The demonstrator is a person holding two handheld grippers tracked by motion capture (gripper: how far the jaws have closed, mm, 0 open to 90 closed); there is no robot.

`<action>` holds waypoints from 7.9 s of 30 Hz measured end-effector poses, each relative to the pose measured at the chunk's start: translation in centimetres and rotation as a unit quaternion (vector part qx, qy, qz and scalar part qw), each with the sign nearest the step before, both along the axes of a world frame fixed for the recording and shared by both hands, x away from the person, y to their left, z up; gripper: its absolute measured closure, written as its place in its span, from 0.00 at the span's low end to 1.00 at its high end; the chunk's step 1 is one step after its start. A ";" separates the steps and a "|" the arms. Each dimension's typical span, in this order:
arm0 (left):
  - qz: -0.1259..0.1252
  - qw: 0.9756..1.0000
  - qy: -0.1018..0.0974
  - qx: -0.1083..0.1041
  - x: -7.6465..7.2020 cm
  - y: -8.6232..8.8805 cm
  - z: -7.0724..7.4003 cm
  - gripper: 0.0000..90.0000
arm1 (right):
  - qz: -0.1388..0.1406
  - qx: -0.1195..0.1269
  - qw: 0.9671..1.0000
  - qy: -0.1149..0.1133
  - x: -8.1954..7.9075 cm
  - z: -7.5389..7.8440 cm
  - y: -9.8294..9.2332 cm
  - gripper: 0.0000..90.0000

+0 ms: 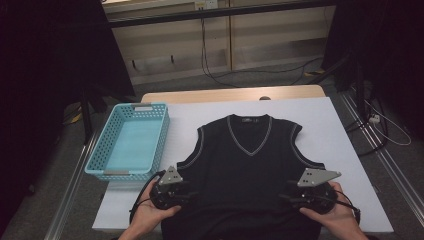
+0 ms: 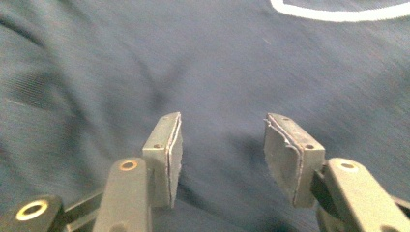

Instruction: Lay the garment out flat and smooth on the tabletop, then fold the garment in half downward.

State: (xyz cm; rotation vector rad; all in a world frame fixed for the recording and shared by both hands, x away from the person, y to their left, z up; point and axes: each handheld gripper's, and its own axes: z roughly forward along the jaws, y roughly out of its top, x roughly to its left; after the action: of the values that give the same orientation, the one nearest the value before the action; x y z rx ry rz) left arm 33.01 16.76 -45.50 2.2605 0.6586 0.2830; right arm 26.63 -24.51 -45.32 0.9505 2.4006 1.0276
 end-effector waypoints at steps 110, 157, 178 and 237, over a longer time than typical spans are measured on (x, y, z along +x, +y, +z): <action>0.060 0.997 -0.032 -0.049 2.2 -0.2 0.4 0.10 | -0.077 0.060 0.995 -0.017 2.7 -0.1 -2.5 0.39; 0.087 0.994 -0.038 -0.057 15.1 -6.1 1.5 0.15 | -0.137 0.025 0.990 -0.019 15.1 2.2 -4.6 0.54; 0.110 0.993 -0.011 -0.044 17.9 -5.9 -0.3 0.25 | -0.107 -0.014 0.994 0.031 18.9 -1.2 -4.0 0.60; 0.115 0.990 0.041 -0.063 19.3 -5.6 -0.2 0.97 | -0.115 0.024 0.992 0.055 19.5 -1.1 -5.4 0.94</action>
State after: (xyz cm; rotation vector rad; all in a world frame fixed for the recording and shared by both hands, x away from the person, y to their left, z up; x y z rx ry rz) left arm 52.33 11.14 -45.68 2.0860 0.9575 0.2537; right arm 46.11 -29.91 -46.46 1.2982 2.2921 0.9719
